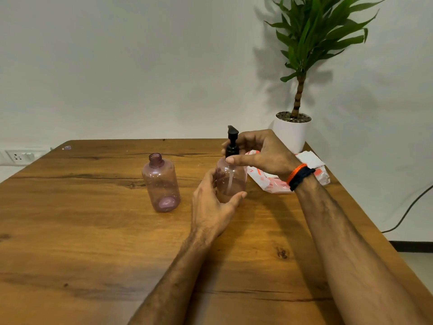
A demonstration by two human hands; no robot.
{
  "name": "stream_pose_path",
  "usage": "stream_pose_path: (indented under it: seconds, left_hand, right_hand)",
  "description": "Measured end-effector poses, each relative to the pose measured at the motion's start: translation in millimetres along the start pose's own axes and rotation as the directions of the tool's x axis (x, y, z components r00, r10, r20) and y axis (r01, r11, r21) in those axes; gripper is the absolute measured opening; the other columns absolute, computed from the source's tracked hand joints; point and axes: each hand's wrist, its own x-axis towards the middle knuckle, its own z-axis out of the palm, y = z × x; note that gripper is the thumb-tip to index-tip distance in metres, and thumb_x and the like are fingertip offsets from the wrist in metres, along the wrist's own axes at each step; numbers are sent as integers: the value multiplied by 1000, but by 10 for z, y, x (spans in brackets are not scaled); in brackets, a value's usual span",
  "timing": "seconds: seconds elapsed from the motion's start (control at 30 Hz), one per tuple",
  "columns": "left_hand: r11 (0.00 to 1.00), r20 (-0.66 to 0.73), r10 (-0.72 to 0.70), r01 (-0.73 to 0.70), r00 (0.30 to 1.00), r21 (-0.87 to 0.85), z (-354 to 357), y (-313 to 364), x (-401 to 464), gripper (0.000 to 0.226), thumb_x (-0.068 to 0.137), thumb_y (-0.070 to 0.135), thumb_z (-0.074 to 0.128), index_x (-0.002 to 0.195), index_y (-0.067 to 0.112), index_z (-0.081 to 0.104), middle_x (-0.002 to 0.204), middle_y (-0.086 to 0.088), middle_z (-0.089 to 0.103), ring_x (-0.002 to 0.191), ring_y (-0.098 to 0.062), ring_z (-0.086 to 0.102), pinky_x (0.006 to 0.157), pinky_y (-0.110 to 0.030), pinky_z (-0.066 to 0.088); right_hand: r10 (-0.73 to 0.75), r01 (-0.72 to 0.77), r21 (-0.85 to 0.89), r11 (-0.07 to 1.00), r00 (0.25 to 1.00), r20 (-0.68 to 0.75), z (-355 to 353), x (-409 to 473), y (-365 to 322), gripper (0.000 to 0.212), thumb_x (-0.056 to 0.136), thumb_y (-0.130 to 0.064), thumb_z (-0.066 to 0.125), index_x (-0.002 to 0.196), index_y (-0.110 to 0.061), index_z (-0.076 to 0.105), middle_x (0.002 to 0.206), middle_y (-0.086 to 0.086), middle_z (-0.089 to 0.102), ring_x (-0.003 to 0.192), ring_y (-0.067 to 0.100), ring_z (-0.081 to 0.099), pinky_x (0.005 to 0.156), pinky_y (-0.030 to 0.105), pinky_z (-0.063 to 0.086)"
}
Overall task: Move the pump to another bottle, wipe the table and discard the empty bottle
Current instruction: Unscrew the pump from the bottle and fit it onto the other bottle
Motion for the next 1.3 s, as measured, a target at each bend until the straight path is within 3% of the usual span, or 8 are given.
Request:
stream_pose_path:
  seconds: [0.13, 0.27, 0.5, 0.77, 0.93, 1.03, 1.17, 1.3]
  left_hand:
    - [1000, 0, 0, 0, 1000, -7, -5, 2, -3, 75, 66, 41, 85, 131, 31, 48, 116, 21, 57, 102, 10, 55, 85, -6, 43]
    - [1000, -2, 8, -8, 1000, 6, 0, 7, -2, 79, 67, 42, 84, 135, 28, 46, 131, 9, 59, 116, -5, 56, 97, -26, 50]
    - [1000, -16, 8, -8, 1000, -21, 0, 9, -10, 73, 66, 40, 86, 129, 27, 51, 120, 13, 62, 107, -1, 59, 89, -15, 50]
    - [1000, -8, 3, -3, 1000, 1, -1, 17, 1, 77, 68, 41, 84, 133, 26, 47, 128, 9, 60, 115, -7, 57, 95, -26, 51]
    - [999, -21, 15, -16, 1000, -39, -2, 12, -12, 73, 66, 38, 86, 129, 26, 51, 122, 12, 63, 109, -3, 61, 94, -29, 55]
    - [999, -24, 14, -15, 1000, -36, 7, -5, -7, 75, 65, 40, 86, 129, 25, 51, 122, 11, 64, 109, -4, 61, 94, -32, 55]
    - [999, -22, 17, -18, 1000, -27, 12, -18, -2, 75, 65, 41, 85, 130, 29, 49, 124, 12, 63, 111, -3, 60, 95, -31, 54]
    - [1000, -17, 16, -16, 1000, -11, 6, -17, 1, 78, 66, 43, 84, 133, 30, 46, 128, 11, 60, 113, -4, 57, 94, -25, 52]
  right_hand:
    - [71, -67, 39, 997, 988, -135, 71, 28, 1, 48, 44, -43, 91, 80, -21, 68, 68, -15, 69, 63, -5, 63, 64, 16, 51]
    - [113, -119, -21, 993, 976, -186, 116, 29, -8, 65, 34, -62, 83, 82, -22, 66, 79, -12, 69, 71, 4, 61, 72, 24, 56]
    - [30, -26, 260, 965, 999, -12, 69, -6, 63, 38, 74, 1, 79, 109, 7, 67, 97, 3, 74, 89, 6, 71, 71, 17, 54]
    - [78, -80, -3, 997, 980, -183, 157, 56, 34, 63, 36, -58, 84, 83, -21, 66, 77, -10, 66, 64, 1, 57, 65, 19, 50]
    - [12, -14, 149, 989, 1000, 16, 19, 3, 69, 41, 73, -16, 82, 112, -7, 69, 107, 6, 74, 99, 12, 69, 81, 22, 54]
    - [-23, 21, 205, 979, 1000, 5, 9, -8, 77, 36, 75, -2, 79, 109, -2, 70, 98, 4, 75, 90, 7, 71, 75, 18, 54]
    - [28, -11, 116, 993, 989, -143, 74, 31, 56, 40, 52, -28, 93, 83, -17, 70, 72, -11, 69, 64, -4, 61, 63, 13, 49]
    - [56, -54, 20, 998, 988, -147, 104, 35, 50, 56, 42, -52, 86, 86, -22, 68, 82, -7, 69, 64, -6, 56, 65, 16, 49]
